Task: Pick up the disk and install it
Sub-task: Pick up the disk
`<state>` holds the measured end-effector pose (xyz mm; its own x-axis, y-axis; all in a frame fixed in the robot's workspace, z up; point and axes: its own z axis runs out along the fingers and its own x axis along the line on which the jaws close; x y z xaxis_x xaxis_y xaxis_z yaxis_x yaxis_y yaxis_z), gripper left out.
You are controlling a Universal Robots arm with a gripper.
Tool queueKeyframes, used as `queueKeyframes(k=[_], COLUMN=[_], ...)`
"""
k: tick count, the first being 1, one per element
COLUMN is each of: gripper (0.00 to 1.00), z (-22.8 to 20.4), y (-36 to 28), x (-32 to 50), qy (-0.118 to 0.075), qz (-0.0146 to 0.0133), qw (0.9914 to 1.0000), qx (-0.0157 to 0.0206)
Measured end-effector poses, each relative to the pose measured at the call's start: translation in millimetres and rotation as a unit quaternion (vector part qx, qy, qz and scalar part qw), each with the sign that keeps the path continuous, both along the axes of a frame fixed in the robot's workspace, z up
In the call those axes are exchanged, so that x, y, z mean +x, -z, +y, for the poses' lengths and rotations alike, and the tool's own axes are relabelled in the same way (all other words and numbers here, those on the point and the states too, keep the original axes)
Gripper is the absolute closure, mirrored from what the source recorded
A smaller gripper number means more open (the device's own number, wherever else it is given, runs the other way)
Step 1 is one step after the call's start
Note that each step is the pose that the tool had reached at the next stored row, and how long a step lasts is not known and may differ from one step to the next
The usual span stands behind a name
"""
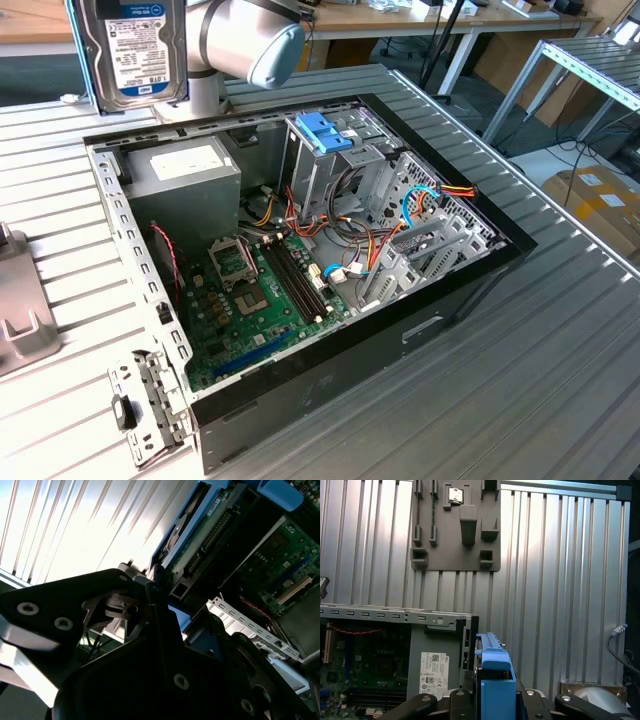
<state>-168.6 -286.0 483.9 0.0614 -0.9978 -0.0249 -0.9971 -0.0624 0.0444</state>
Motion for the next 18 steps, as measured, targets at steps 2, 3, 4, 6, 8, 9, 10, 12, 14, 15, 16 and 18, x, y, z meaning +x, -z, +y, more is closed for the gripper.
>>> queueKeyframes(k=[2,3,4,6,8,9,10,12,14,15,16,18], gripper=[0.63,0.63,0.63,0.63,0.63,0.63,0.63,0.63,0.63,0.63,0.63,0.63], z=[0.0,0.0,0.0,0.0,0.0,0.0,0.0,0.0,0.0,0.0,0.0,0.0], y=[0.0,0.0,0.0,0.1,0.1,0.1,0.1,0.1,0.1,0.1,0.1,0.2], x=[2.4,3.6,4.9,9.6,13.5,14.9,16.3,19.3,22.5,25.0,26.5,29.2], qy=[0.0,0.0,0.0,0.0,0.0,0.0,0.0,0.0,0.0,0.0,0.0,0.0], qz=[0.0,0.0,0.0,0.0,0.0,0.0,0.0,0.0,0.0,0.0,0.0,0.0], qw=[1.0,1.0,1.0,1.0,1.0,1.0,1.0,1.0,1.0,1.0,1.0,1.0], qx=[0.0,0.0,0.0,0.0,0.0,0.0,0.0,0.0,0.0,0.0,0.0,0.0])
